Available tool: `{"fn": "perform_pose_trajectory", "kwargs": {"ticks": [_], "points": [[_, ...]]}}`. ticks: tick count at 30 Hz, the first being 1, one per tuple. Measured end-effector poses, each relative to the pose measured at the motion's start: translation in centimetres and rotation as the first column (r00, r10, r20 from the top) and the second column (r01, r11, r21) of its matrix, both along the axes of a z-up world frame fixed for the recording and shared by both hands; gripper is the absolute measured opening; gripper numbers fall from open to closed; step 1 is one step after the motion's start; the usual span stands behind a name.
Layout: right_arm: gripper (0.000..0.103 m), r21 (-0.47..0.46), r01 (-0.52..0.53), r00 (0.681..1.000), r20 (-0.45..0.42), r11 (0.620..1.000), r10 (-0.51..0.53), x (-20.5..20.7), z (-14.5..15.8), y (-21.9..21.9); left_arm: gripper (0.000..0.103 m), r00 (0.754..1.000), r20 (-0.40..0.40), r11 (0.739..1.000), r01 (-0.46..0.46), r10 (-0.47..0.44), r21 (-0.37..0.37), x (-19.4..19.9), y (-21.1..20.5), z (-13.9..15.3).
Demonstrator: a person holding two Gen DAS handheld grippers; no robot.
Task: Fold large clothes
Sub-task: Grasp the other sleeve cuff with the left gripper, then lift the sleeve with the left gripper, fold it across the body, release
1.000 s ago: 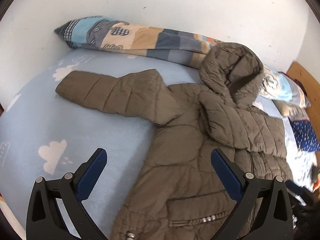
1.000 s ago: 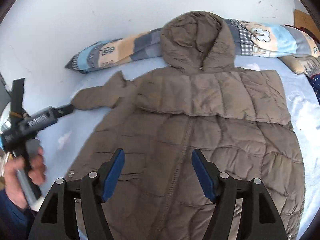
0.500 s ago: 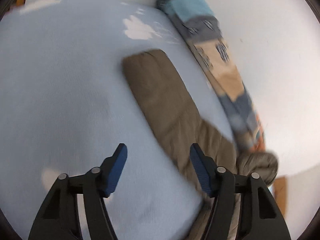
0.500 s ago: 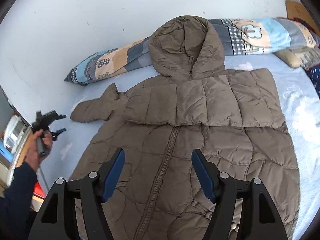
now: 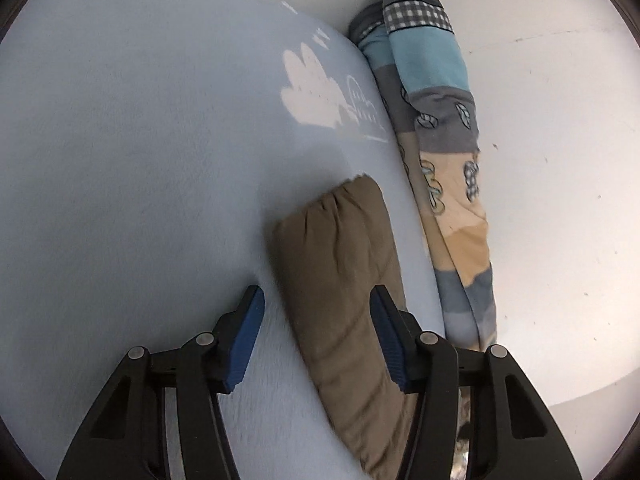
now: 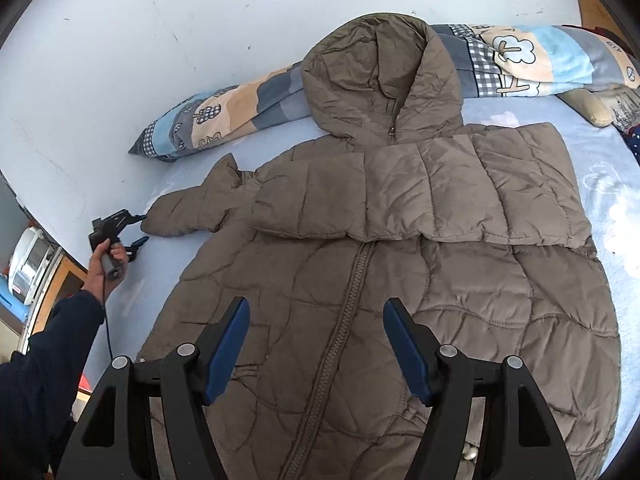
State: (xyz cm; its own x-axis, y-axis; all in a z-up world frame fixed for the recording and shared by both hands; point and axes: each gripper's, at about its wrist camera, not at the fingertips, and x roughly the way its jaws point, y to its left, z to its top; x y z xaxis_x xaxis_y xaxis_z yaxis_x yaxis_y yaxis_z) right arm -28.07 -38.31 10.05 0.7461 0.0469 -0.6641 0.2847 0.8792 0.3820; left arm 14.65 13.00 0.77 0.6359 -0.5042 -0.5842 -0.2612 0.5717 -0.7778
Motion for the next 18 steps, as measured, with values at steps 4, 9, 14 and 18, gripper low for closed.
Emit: {"fn": "perform_pose_trajectory", "kwargs": {"ticks": [4, 9, 14, 18], "points": [[0.073, -0.01, -0.006, 1.0, -0.007, 1.0, 0.006, 0.4, -0.3, 0.3, 0.053, 1.0, 0.019, 0.996, -0.011, 0.01, 0.083, 2.1, -1.1, 0.3], [0.073, -0.018, 0.008, 1.0, -0.004, 1.0, -0.008, 0.4, -0.2, 0.2, 0.019, 1.0, 0.028, 0.995, -0.013, 0.01, 0.099, 3.3, -1.2, 0.4], [0.073, -0.003, 0.061, 0.998, 0.025, 0.998, -0.06, -0.4, 0.4, -1.0, 0.018, 0.996, 0.088, 0.993, 0.007, -0.017, 0.116, 2.0, -1.5, 3.7], [0.073, 0.002, 0.137, 0.99, 0.018, 0.991, -0.137, -1.4, 0.5, -2.5, 0.018, 0.99, 0.136, 0.986, 0.023, -0.045, 0.162, 0.5, -1.8, 8.0]]}}
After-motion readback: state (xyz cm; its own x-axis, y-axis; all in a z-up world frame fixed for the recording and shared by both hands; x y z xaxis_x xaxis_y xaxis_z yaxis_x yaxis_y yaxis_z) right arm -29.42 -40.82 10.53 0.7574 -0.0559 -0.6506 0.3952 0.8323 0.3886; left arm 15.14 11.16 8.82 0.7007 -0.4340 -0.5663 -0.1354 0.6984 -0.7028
